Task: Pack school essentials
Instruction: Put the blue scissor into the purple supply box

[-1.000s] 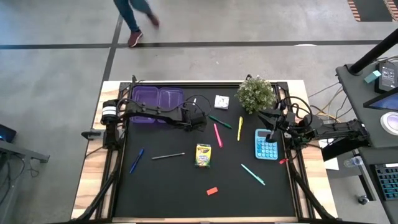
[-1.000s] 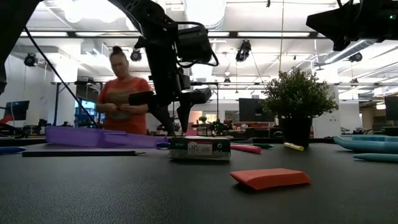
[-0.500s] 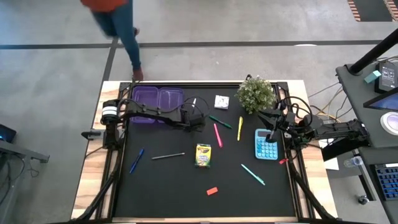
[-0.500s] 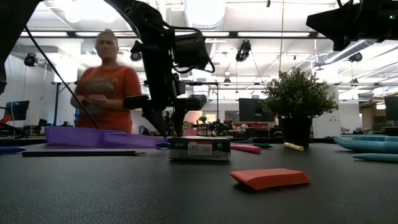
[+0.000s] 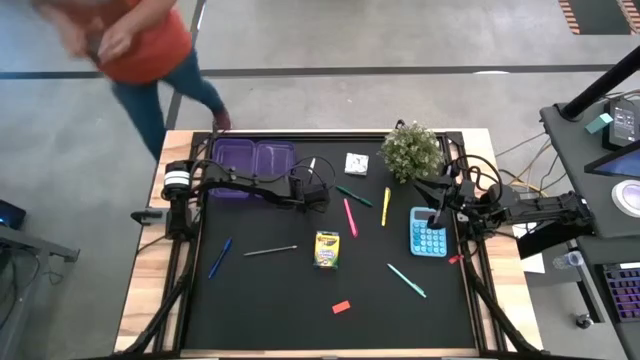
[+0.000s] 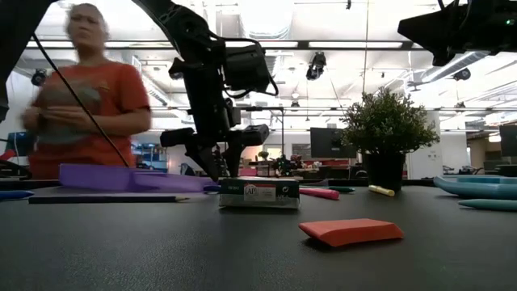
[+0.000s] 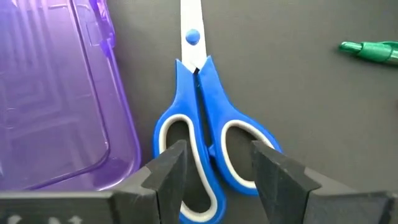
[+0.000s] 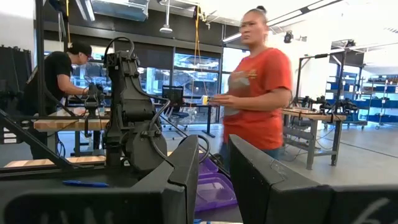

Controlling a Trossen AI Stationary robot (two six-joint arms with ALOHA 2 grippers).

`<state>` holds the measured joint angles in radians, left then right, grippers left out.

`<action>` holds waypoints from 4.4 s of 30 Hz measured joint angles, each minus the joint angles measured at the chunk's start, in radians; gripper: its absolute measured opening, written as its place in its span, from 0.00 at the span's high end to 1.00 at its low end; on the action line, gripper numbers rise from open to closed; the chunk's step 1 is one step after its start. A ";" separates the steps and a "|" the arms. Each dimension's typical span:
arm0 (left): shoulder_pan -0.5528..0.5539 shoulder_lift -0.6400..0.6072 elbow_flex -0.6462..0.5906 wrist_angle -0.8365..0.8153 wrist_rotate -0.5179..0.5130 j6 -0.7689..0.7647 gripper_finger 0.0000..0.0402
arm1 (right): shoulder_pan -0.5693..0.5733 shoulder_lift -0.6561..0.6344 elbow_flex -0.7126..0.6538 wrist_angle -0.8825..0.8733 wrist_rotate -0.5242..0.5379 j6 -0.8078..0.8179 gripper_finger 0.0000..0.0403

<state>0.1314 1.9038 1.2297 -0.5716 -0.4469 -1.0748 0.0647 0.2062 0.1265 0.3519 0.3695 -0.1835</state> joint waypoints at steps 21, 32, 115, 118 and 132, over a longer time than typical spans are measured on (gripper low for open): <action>0.000 0.042 -0.002 0.041 0.019 0.034 0.70 | 0.000 0.000 0.000 0.000 -0.002 0.000 0.81; -0.001 0.041 -0.002 0.049 0.007 0.061 0.87 | 0.000 0.000 0.000 0.000 -0.001 0.000 0.81; 0.360 -0.494 -0.376 -0.455 -0.087 0.058 0.83 | 0.000 0.000 0.000 0.020 -0.002 0.071 0.81; 0.360 -0.494 -0.386 -0.439 -0.089 0.038 0.83 | 0.000 0.000 0.000 0.020 -0.002 0.071 0.81; 0.360 -0.493 -0.460 -0.370 -0.093 0.036 0.82 | 0.000 0.000 0.000 0.022 -0.002 0.070 0.81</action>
<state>0.4911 1.4105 0.7695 -0.9417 -0.5396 -1.0386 0.0648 0.2058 0.1265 0.3736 0.3676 -0.1135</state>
